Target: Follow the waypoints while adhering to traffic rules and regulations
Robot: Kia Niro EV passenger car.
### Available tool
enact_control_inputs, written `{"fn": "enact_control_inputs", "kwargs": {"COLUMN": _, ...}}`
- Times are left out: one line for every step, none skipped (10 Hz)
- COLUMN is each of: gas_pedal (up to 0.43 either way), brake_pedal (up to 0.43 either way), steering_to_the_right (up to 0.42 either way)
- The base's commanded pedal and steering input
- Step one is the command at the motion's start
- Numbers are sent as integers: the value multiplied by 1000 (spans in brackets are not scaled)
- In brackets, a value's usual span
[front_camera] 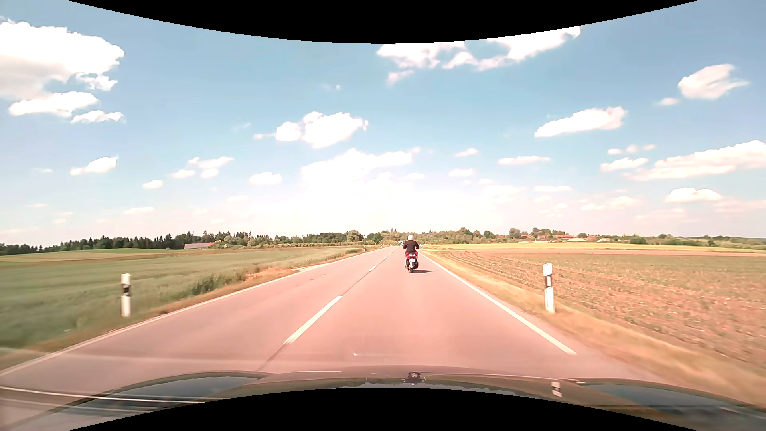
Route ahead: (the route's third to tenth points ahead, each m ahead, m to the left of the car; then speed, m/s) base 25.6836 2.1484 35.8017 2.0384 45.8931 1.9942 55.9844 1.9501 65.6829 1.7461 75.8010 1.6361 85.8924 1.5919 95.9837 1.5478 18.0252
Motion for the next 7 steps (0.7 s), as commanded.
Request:
{"fn": "enact_control_inputs", "kwargs": {"gas_pedal": 169, "brake_pedal": 12, "steering_to_the_right": 2}}
{"fn": "enact_control_inputs", "kwargs": {"gas_pedal": 169, "brake_pedal": 6, "steering_to_the_right": 1}}
{"fn": "enact_control_inputs", "kwargs": {"gas_pedal": 169, "brake_pedal": 12, "steering_to_the_right": 1}}
{"fn": "enact_control_inputs", "kwargs": {"gas_pedal": 169, "brake_pedal": 12, "steering_to_the_right": 0}}
{"fn": "enact_control_inputs", "kwargs": {"gas_pedal": 169, "brake_pedal": 12, "steering_to_the_right": 0}}
{"fn": "enact_control_inputs", "kwargs": {"gas_pedal": 169, "brake_pedal": 12, "steering_to_the_right": 0}}
{"fn": "enact_control_inputs", "kwargs": {"gas_pedal": 169, "brake_pedal": 12, "steering_to_the_right": -2}}
